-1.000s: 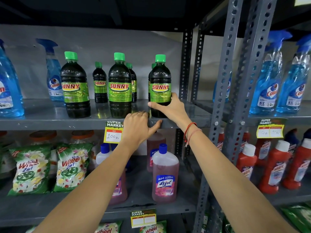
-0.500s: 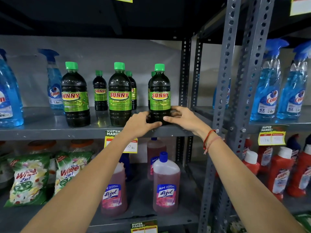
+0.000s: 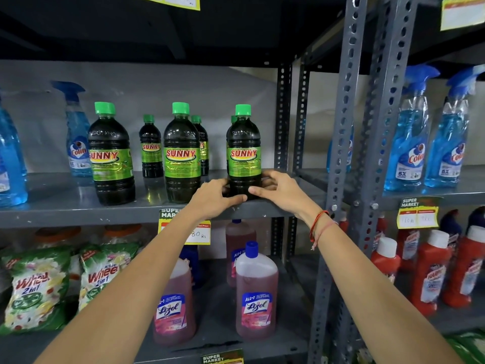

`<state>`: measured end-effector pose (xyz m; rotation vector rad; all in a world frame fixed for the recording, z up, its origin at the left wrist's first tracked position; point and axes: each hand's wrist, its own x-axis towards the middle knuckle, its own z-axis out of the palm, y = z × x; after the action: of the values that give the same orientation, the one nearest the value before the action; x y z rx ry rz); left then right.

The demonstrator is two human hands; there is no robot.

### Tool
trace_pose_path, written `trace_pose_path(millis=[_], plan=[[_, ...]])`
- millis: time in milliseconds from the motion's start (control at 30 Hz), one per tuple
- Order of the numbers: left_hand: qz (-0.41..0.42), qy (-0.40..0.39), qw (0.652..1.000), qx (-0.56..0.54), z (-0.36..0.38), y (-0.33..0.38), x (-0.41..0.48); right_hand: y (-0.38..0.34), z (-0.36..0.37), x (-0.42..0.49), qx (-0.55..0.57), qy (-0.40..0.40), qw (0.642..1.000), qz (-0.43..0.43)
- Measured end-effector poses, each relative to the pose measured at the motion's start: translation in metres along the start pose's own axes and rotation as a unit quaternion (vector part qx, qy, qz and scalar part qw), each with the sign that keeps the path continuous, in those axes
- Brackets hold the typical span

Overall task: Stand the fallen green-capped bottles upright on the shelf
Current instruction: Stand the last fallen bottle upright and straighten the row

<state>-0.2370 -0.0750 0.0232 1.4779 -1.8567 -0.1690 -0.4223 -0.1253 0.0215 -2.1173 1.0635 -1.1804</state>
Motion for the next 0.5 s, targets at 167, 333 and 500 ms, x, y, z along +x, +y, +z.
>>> trace_pose_path(millis=[167,333,500], plan=[[-0.003,-0.01,1.0,0.005,-0.002,0.001,-0.002,0.0,0.001,-0.001,-0.003,0.006,1.0,-0.003],[0.016,0.002,1.0,0.017,-0.003,0.001,-0.008,-0.004,0.001,-0.003,-0.023,0.011,1.0,-0.008],[0.049,0.16,0.985,-0.036,-0.015,-0.005,-0.041,-0.019,0.022,-0.025,0.018,0.2,0.975,-0.093]])
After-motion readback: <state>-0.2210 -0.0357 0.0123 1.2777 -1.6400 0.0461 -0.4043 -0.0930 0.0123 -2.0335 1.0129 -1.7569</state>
